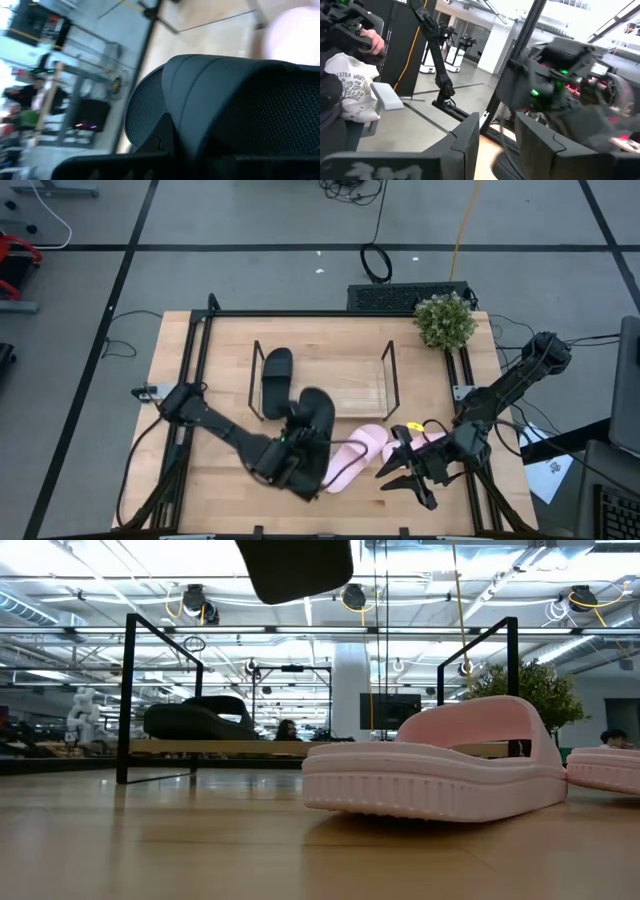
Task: Pick and place slides into the shelf
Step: Put the black slipper on the shelf
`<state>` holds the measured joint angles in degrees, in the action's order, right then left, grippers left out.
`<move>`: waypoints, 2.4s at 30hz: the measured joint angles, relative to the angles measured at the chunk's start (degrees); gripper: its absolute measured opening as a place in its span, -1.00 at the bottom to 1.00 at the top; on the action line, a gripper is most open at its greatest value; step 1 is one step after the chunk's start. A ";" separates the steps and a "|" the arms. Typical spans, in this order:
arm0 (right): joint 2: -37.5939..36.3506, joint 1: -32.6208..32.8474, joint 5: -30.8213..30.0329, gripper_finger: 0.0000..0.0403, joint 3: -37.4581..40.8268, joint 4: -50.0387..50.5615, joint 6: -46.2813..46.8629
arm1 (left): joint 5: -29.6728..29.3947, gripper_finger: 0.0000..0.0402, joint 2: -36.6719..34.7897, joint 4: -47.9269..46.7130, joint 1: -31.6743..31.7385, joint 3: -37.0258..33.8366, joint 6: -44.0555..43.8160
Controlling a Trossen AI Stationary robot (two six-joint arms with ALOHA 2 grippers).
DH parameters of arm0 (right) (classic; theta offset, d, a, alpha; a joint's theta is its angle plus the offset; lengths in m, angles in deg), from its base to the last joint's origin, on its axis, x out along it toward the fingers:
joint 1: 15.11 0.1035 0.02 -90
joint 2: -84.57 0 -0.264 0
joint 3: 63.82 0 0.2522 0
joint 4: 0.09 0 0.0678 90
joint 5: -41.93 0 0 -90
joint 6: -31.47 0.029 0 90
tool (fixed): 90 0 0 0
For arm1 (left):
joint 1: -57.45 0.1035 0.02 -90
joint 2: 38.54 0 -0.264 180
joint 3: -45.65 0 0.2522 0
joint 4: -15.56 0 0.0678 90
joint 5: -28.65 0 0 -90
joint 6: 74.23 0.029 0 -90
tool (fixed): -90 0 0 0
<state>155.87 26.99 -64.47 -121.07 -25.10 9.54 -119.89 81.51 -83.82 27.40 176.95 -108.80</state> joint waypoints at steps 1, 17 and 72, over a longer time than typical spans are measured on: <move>-0.19 0.00 -0.01 -0.42 0.00 0.03 -0.06 | -0.72 -1.00 0.00 -0.78 0.78 0.00 0.20; -4.73 1.14 -9.13 -0.42 0.00 0.46 -6.67 | -4.54 -1.00 0.09 3.90 7.74 -14.94 4.23; -5.15 1.05 -9.34 -0.42 0.00 4.77 -5.61 | 7.88 -1.00 -14.85 58.82 28.57 -46.72 38.35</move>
<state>150.72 28.04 -73.81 -121.07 -20.32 3.93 -112.01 66.66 -25.00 55.98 130.23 -70.45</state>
